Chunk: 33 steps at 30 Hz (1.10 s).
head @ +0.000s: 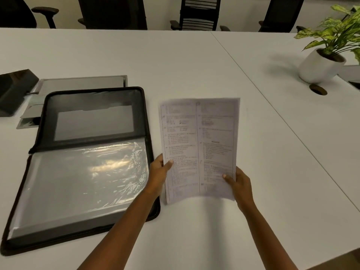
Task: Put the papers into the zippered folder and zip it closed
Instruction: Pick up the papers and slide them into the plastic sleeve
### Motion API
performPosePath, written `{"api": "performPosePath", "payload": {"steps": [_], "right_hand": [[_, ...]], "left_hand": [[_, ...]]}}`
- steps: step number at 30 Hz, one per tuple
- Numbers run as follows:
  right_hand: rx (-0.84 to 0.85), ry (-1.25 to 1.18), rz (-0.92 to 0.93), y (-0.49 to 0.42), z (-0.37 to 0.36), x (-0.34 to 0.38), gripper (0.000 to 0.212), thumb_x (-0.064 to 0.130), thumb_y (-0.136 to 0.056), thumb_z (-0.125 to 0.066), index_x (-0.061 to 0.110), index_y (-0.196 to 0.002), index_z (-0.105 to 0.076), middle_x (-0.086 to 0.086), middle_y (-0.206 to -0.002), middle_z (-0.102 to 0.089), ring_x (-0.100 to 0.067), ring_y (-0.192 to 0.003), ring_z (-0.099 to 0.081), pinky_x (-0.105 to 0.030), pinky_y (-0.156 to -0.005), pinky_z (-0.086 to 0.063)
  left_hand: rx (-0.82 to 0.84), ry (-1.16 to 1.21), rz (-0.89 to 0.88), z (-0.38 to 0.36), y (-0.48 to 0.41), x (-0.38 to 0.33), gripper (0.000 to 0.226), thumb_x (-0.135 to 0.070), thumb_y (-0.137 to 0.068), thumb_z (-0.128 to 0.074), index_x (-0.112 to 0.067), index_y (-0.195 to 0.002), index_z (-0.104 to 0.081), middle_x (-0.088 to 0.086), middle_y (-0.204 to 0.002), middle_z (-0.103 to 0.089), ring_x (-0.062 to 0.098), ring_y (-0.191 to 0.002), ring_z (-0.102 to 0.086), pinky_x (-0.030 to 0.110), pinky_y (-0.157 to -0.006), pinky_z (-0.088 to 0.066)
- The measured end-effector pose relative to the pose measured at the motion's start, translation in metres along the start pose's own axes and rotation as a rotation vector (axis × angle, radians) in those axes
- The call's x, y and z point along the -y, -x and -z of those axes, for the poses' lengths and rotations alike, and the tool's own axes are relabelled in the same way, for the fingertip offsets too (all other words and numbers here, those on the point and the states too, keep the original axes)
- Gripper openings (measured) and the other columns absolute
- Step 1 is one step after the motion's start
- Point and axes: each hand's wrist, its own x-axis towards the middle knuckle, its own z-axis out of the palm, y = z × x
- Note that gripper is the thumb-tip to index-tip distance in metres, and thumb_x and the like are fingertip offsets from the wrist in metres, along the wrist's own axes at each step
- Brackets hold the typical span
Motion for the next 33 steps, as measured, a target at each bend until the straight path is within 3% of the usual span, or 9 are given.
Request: {"api": "performPosePath", "payload": {"steps": [3,5,9,12,15,18,24,30,33], "right_hand": [[-0.064,-0.121,0.068,-0.002,-0.008,0.013,0.031,0.001,-0.085,-0.057,0.026,-0.103,-0.056,0.008,-0.097,-0.063,-0.007,-0.087,-0.062,-0.009,-0.061,-0.054],[-0.088,-0.189,0.091,-0.002,-0.012,0.018,0.033,0.002,-0.084,-0.059,0.029,-0.103,-0.055,0.009,-0.098,-0.063,-0.009,-0.089,-0.063,-0.012,-0.062,-0.056],[-0.149,-0.283,0.111,0.001,-0.013,0.024,0.033,0.004,-0.082,-0.061,0.031,-0.099,-0.055,0.008,-0.099,-0.063,-0.013,-0.090,-0.064,-0.020,-0.067,-0.059],[-0.189,-0.344,0.124,0.002,-0.011,0.028,0.024,0.003,-0.084,-0.057,0.017,-0.103,-0.056,0.005,-0.096,-0.064,-0.014,-0.088,-0.064,-0.016,-0.063,-0.058],[-0.235,-0.378,0.141,0.001,-0.012,0.035,0.022,0.002,-0.085,-0.056,0.023,-0.094,-0.056,0.007,-0.095,-0.063,-0.011,-0.086,-0.062,-0.012,-0.062,-0.056],[-0.228,-0.337,0.154,0.001,-0.016,0.036,0.024,0.006,-0.086,-0.056,0.027,-0.095,-0.053,0.010,-0.095,-0.061,-0.008,-0.086,-0.061,-0.011,-0.060,-0.055],[-0.209,-0.237,0.161,-0.002,-0.016,0.031,0.021,0.010,-0.088,-0.054,0.020,-0.107,-0.049,0.013,-0.095,-0.059,-0.004,-0.086,-0.059,-0.010,-0.056,-0.052],[-0.237,-0.251,0.189,-0.010,-0.012,0.035,0.017,0.014,-0.088,-0.054,0.016,-0.105,-0.053,0.012,-0.093,-0.061,-0.004,-0.082,-0.061,-0.008,-0.057,-0.053],[-0.148,-0.224,0.123,-0.012,-0.010,0.025,0.021,0.016,-0.088,-0.054,0.020,-0.109,-0.051,0.010,-0.098,-0.061,-0.005,-0.088,-0.061,-0.013,-0.061,-0.054]], "left_hand": [[0.005,0.018,-0.127,-0.005,-0.001,-0.017,0.027,-0.007,-0.089,-0.055,-0.021,-0.112,-0.054,-0.005,-0.104,-0.063,0.008,-0.090,-0.062,0.017,-0.068,-0.055],[0.035,0.021,-0.183,-0.007,-0.001,-0.027,0.028,-0.007,-0.087,-0.059,-0.025,-0.107,-0.054,-0.008,-0.100,-0.063,0.005,-0.088,-0.063,0.013,-0.061,-0.056],[0.085,-0.002,-0.291,-0.007,0.003,-0.039,0.027,-0.008,-0.086,-0.060,-0.027,-0.105,-0.056,-0.010,-0.096,-0.066,0.003,-0.077,-0.069,0.013,-0.060,-0.055],[0.085,0.002,-0.321,-0.008,0.006,-0.043,0.022,-0.008,-0.089,-0.055,-0.028,-0.098,-0.059,-0.011,-0.092,-0.066,0.001,-0.073,-0.068,0.011,-0.058,-0.055],[0.061,0.012,-0.352,-0.011,0.005,-0.044,0.020,-0.007,-0.090,-0.053,-0.022,-0.101,-0.058,-0.012,-0.093,-0.063,-0.002,-0.075,-0.066,0.006,-0.058,-0.053],[0.031,0.009,-0.334,-0.010,0.004,-0.040,0.019,-0.008,-0.087,-0.058,-0.023,-0.098,-0.056,-0.014,-0.091,-0.060,0.000,-0.082,-0.059,0.004,-0.058,-0.052],[0.038,-0.030,-0.276,-0.008,0.000,-0.026,0.028,-0.009,-0.088,-0.057,-0.016,-0.113,-0.051,-0.016,-0.089,-0.057,-0.004,-0.082,-0.054,0.000,-0.057,-0.049],[-0.030,-0.012,-0.288,-0.011,-0.003,-0.021,0.016,-0.015,-0.089,-0.055,-0.028,-0.099,-0.055,-0.019,-0.087,-0.060,-0.005,-0.074,-0.059,0.001,-0.056,-0.050],[0.020,-0.028,-0.268,-0.010,-0.004,-0.010,0.024,-0.012,-0.089,-0.055,-0.020,-0.112,-0.055,-0.015,-0.093,-0.062,-0.003,-0.083,-0.060,0.003,-0.060,-0.051]]}}
